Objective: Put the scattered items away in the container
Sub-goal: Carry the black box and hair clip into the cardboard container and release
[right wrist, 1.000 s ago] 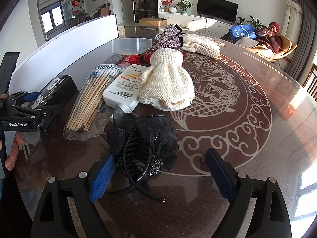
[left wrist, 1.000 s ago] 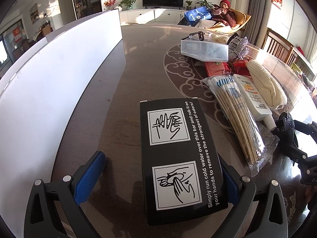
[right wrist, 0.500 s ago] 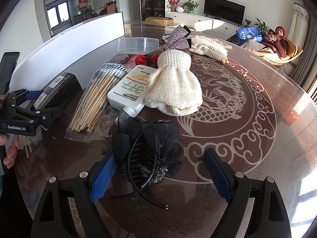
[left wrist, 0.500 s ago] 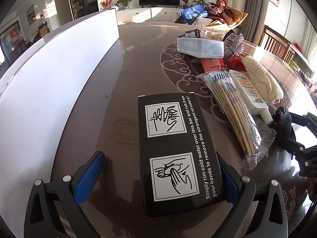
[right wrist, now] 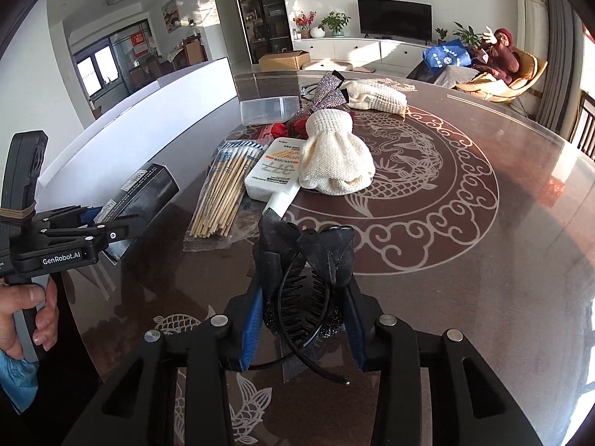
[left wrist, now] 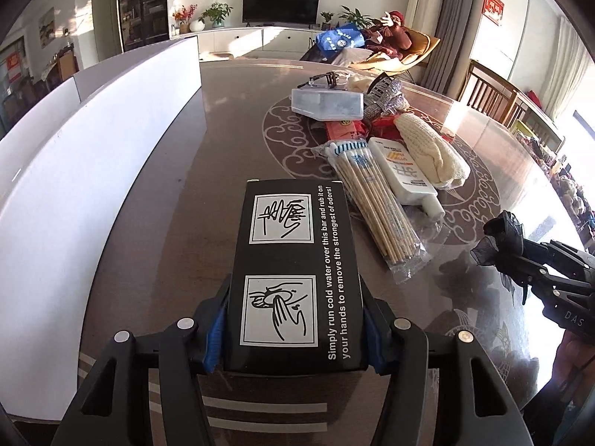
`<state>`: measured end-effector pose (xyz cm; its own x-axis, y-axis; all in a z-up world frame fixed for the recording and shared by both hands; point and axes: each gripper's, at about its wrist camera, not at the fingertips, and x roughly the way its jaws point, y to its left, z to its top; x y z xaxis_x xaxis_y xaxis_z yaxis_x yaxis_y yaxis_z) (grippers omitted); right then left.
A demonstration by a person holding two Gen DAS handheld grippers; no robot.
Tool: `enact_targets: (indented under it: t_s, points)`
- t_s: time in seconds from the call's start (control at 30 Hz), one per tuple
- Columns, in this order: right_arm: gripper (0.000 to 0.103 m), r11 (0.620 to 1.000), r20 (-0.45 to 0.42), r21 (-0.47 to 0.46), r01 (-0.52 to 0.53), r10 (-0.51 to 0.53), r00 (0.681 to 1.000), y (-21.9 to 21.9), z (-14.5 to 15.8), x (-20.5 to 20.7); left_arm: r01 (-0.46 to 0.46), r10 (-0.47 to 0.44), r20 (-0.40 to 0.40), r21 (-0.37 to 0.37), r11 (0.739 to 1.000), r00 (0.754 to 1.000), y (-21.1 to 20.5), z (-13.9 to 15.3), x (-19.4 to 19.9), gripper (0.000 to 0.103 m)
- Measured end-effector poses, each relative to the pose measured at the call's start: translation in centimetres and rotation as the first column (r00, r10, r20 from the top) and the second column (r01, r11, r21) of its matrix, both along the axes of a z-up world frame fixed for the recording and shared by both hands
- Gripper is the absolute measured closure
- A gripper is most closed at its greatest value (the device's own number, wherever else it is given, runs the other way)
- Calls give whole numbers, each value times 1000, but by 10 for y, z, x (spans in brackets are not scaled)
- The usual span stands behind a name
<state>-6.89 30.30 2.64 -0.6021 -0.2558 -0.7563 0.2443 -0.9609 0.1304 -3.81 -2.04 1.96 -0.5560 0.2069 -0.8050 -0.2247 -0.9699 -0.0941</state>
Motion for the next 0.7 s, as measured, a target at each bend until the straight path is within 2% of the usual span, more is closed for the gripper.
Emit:
enact_targets:
  t_s: [0.1, 0.2, 0.3, 0.37, 0.5, 0.6, 0.7]
  points:
    - [64, 1000, 15, -8, -12, 12, 1000, -5, -2, 10, 6, -7, 17, 48, 999, 1000, -3, 4, 11, 46]
    - [64, 998, 12, -23, -58, 59, 998, -15, 11, 10, -7, 9, -19, 102, 995, 1000, -21, 28, 27, 45]
    - [64, 993, -21, -35, -113, 113, 993, -37, 38, -4, -65, 76, -92, 118, 991, 993, -60, 65, 37, 45]
    - [64, 985, -53, -56, -164, 161, 986, -63, 61, -18, -134, 150, -133, 122, 983, 980, -99, 87, 35, 45]
    - [64, 949, -124, -86, -303, 292, 948, -144, 106, -48, -297, 308, -151, 91, 950, 939, -186, 106, 17, 45]
    - [64, 903, -161, -99, -418, 400, 902, -223, 128, -65, -385, 391, -114, 71, 920, 913, -244, 98, 0, 46]
    - [64, 854, -174, -91, -513, 493, 852, -303, 135, -79, -440, 441, -61, 35, 898, 895, -280, 81, -17, 46]
